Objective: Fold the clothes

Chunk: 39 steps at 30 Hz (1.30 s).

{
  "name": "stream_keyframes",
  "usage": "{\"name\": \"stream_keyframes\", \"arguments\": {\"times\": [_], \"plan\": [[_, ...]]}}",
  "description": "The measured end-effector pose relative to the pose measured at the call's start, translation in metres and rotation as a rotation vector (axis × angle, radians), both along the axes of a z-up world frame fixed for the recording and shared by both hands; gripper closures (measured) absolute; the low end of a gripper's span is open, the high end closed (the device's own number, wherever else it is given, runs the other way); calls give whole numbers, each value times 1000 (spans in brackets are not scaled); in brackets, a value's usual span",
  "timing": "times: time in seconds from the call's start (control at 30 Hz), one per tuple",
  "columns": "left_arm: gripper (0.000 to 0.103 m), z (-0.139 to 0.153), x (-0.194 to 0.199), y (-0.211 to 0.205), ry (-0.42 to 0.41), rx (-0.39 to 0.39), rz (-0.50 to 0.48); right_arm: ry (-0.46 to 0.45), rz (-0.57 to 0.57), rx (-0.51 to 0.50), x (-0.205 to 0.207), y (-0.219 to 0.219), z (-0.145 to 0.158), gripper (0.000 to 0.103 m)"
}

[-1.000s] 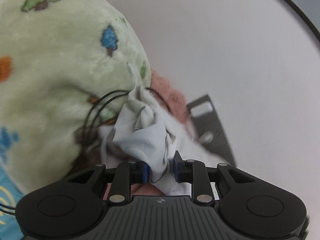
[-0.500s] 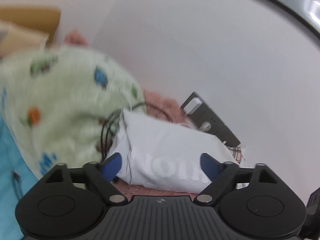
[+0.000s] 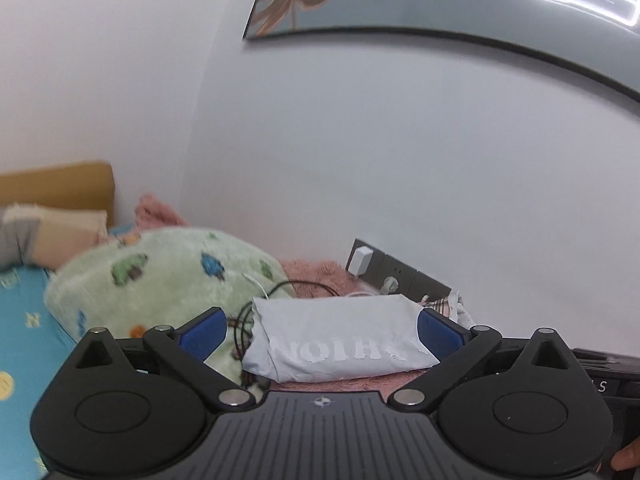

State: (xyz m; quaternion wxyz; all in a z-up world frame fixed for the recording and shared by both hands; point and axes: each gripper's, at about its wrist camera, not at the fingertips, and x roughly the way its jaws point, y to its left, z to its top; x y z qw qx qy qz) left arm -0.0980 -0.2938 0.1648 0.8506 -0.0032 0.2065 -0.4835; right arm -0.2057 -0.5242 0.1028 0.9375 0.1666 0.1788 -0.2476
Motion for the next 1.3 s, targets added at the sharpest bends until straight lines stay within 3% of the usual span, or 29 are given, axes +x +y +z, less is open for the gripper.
{"name": "stream_keyframes", "arguments": {"times": [0.3, 0.67, 0.83, 1.3], "plan": [[0, 10, -52, 40, -126, -24, 7, -102, 6, -126, -38, 49, 10, 22], [0, -2, -71, 62, -194, -57, 52, -149, -4, -197, -47, 72, -2, 22], [0, -7, -69, 69, -180, -82, 55, -150, -3, -229, -38, 76, -8, 22], [0, -51, -41, 64, -125, -33, 107, -121, 10, -252, -19, 77, -23, 22]]}}
